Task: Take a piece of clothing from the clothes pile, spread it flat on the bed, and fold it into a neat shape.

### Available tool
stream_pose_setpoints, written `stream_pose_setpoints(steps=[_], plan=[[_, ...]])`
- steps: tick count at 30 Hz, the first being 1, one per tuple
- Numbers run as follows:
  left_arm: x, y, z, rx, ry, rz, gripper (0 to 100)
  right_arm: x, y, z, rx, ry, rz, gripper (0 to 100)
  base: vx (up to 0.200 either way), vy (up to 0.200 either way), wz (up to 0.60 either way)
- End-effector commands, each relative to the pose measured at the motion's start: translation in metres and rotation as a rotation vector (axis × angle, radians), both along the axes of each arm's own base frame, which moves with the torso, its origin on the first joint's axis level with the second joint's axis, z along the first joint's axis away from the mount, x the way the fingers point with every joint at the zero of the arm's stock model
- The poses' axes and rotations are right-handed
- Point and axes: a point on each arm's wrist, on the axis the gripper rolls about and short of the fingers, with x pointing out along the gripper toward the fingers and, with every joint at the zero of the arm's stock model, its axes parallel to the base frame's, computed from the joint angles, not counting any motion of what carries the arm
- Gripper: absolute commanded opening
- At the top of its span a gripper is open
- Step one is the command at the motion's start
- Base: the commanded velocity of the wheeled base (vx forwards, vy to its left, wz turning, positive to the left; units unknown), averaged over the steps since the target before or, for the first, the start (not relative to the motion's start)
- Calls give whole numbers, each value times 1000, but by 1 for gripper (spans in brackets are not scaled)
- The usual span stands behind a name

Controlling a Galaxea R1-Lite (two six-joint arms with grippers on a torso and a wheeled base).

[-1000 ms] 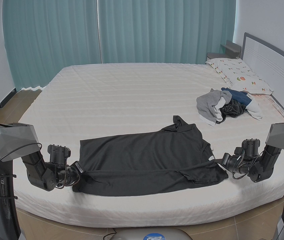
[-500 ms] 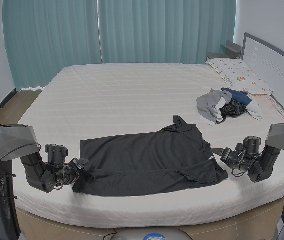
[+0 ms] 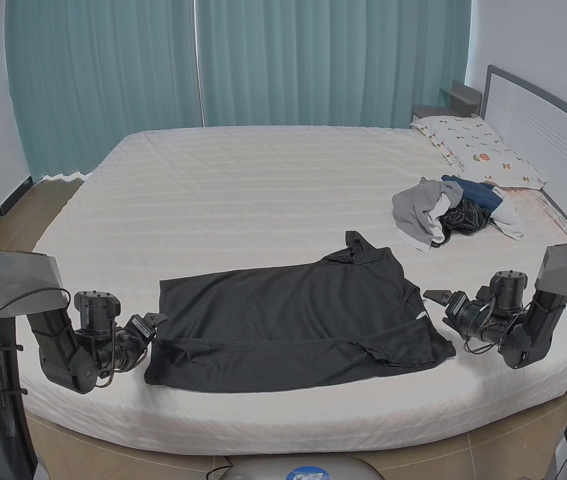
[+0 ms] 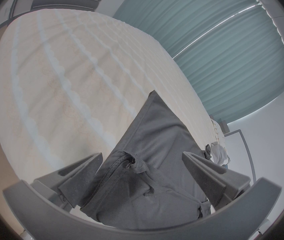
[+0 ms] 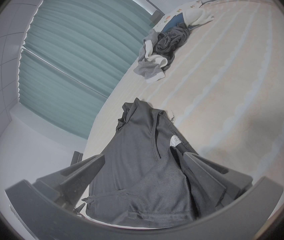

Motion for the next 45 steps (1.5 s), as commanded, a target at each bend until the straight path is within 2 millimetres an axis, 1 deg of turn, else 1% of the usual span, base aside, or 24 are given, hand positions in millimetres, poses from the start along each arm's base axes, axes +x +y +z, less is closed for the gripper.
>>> stream_pose_setpoints(steps=[1, 2, 3, 5, 7, 9, 11, 16, 21, 23, 25, 26, 29, 30, 34, 37, 43, 45], plan=[[-10, 5, 19, -5, -38, 14, 100, -9, 9, 21, -8, -31, 2, 100, 0, 0, 0], [-19, 3, 27, -6, -44, 5, 100, -30, 21, 18, -30, 21, 3, 100, 0, 0, 0], [-24, 1, 28, -5, -33, -2, 100, -41, 25, 15, -43, 47, -4, 100, 0, 0, 0], [-34, -2, 21, -4, 12, -14, 100, -53, 26, 14, -41, 62, -24, 100, 0, 0, 0], [-40, -2, 15, -16, 34, -29, 100, -61, 29, 9, 15, 91, -45, 100, 0, 0, 0], [-38, -3, 7, -53, 46, -50, 100, -59, 31, 2, 63, 103, -65, 100, 0, 0, 0], [-36, -4, 8, -65, 18, -50, 100, -56, 31, -5, 65, 102, -66, 100, 0, 0, 0], [-37, -5, 4, -62, -3, -64, 100, -56, 33, -20, 53, 141, -63, 100, 0, 0, 0], [-47, -6, 2, -56, 5, -77, 100, -59, 32, -21, 53, 137, -64, 100, 0, 0, 0], [-56, -6, 0, -35, 20, -96, 100, -63, 30, -21, 50, 140, -74, 100, 0, 0, 0], [-57, -7, 0, -32, 22, -100, 100, -63, 30, -21, 51, 139, -74, 100, 0, 0, 0], [-60, -9, -3, -15, 32, -111, 100, -66, 28, -22, 49, 151, -84, 100, 0, 0, 0], [-60, -10, -5, -9, 37, -115, 100, -67, 28, -22, 49, 151, -84, 100, 0, 0, 0], [-61, -13, -10, 39, 49, -114, 100, -66, 28, -22, 50, 134, -85, 100, 0, 0, 0], [-61, -14, -11, 49, 53, -114, 100, -69, 29, -26, 45, 137, -83, 100, 0, 0, 0], [-66, -17, -12, 53, 68, -126, 100, -70, 29, -27, 34, 128, -91, 100, 0, 0, 0], [-67, -20, -13, 76, 70, -117, 100, -72, 30, -24, 28, 125, -96, 100, 0, 0, 0], [-65, -24, -18, 111, 75, -104, 100, -72, 30, -24, 25, 124, -100, 100, 0, 0, 0]])
